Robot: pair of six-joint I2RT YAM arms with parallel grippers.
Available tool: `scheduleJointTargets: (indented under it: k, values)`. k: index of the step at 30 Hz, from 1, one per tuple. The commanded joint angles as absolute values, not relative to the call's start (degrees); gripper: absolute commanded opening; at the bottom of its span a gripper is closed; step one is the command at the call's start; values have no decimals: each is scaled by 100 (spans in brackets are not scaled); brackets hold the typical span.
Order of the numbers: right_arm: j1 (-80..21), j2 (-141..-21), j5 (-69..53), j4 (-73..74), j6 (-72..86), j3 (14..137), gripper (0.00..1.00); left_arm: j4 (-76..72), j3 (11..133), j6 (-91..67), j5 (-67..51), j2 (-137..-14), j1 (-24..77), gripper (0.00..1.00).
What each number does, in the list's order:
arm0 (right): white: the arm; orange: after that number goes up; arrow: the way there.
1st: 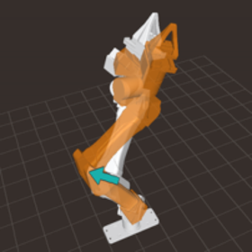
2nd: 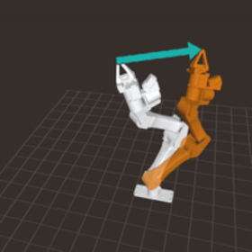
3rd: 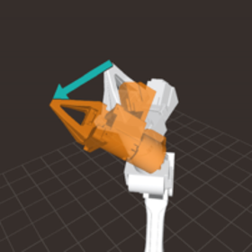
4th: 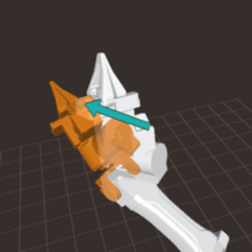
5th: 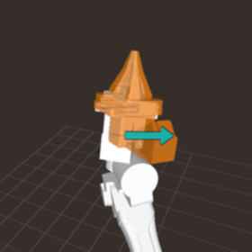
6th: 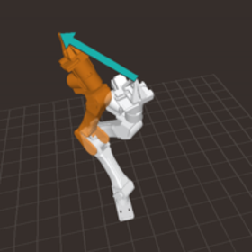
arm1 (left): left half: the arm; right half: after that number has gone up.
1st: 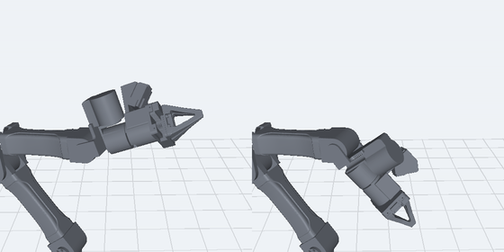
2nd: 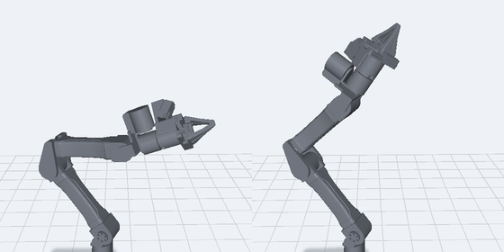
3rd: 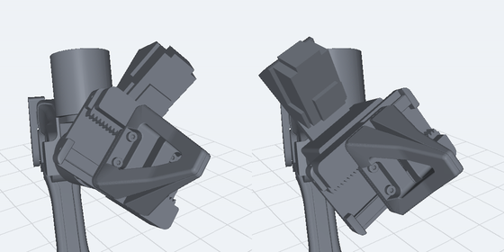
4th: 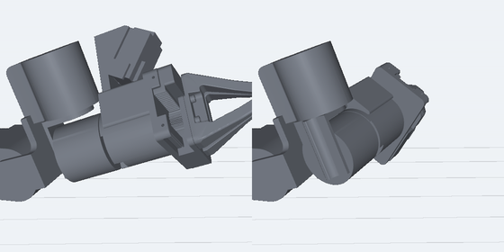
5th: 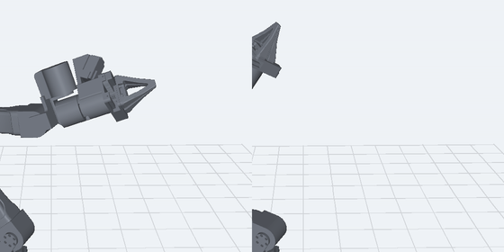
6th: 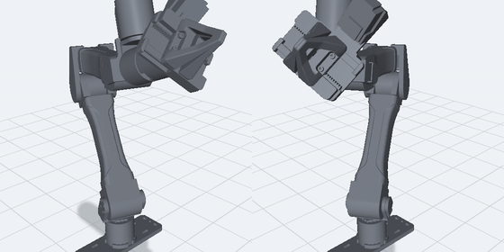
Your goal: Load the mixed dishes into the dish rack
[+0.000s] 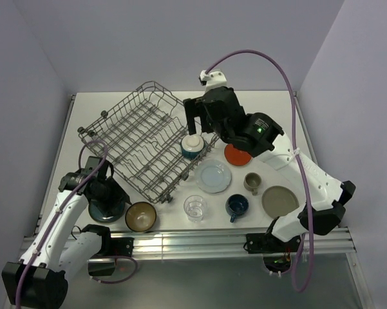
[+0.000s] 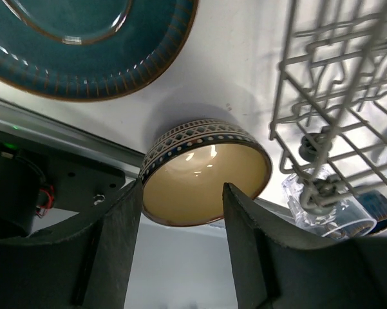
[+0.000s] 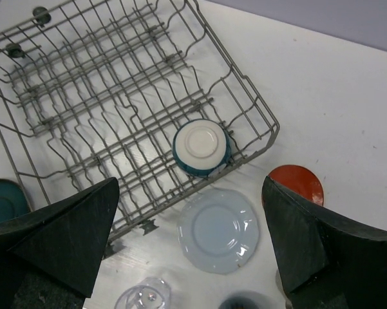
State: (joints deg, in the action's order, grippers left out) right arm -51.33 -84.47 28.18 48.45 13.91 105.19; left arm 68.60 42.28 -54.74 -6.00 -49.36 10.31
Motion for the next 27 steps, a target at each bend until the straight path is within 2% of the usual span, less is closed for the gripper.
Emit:
scheduleJointTargets:
  k: [1, 13, 17, 22, 27]
  values:
    - [-5019, -8192, 2760, 4615, 1450, 10170, 100, 6548, 3964, -5984, -896, -4843, 1125, 58]
    - [-4904, -7436, 2839, 4377, 1380, 9343, 100, 6310, 3270, -8111, -1406, -4183, 1151, 60]
    - [-4834, -7251, 2821, 4237, 1275, 9185, 100, 6539, 3340, -8516, -1196, -4236, 1151, 63]
    - [-4711, -7093, 2733, 4148, 1213, 9044, 100, 6083, 3191, -9069, -1380, -4096, 1151, 62]
    - [-4658, -6874, 2725, 4026, 1160, 8842, 100, 6248, 3278, -9097, -1188, -4412, 1151, 63]
